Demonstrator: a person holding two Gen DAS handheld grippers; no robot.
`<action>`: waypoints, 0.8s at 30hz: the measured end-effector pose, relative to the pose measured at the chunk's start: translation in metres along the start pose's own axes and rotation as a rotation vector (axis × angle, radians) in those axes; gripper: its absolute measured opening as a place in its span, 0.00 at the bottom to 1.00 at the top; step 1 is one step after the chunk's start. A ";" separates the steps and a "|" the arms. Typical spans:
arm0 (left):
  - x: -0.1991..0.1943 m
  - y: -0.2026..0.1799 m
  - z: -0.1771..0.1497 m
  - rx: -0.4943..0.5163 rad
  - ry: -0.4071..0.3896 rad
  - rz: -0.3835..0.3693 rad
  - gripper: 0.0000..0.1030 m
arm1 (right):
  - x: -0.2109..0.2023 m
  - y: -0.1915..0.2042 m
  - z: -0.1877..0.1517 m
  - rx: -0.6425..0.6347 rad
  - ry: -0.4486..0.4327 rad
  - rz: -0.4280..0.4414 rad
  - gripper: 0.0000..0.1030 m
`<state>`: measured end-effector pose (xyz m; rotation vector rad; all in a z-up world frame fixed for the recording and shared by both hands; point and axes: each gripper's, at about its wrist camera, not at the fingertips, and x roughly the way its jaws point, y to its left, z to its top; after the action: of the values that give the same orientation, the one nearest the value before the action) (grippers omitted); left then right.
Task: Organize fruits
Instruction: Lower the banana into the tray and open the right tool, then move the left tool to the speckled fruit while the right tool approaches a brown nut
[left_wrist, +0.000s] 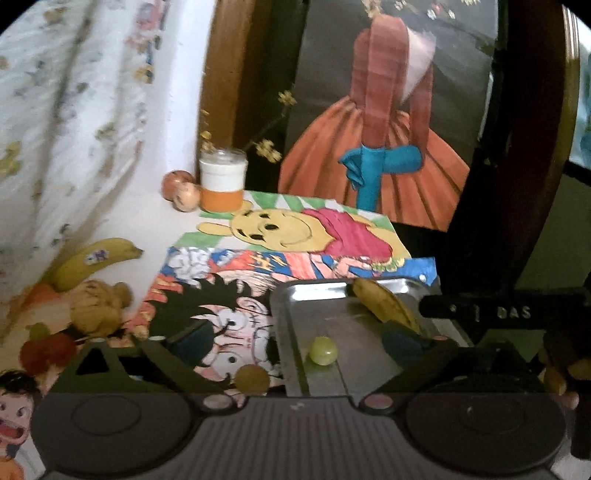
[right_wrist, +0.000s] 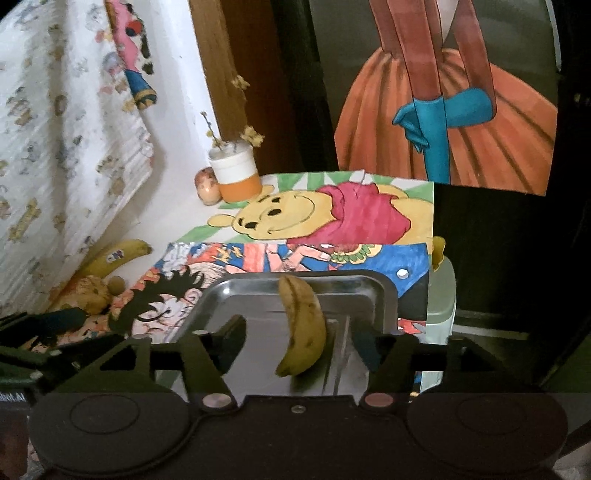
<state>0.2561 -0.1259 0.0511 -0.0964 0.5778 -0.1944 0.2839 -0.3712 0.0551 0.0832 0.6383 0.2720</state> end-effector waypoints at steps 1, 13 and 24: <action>-0.006 0.002 0.000 -0.009 -0.006 0.005 1.00 | -0.006 0.004 -0.001 -0.004 -0.008 0.001 0.76; -0.067 0.020 -0.014 -0.045 -0.021 0.067 1.00 | -0.066 0.040 -0.027 -0.005 -0.048 0.018 0.99; -0.105 0.032 -0.040 -0.037 0.017 0.108 1.00 | -0.100 0.064 -0.074 0.010 0.010 -0.009 0.99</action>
<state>0.1531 -0.0737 0.0693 -0.0994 0.6024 -0.0791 0.1485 -0.3376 0.0635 0.0890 0.6497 0.2607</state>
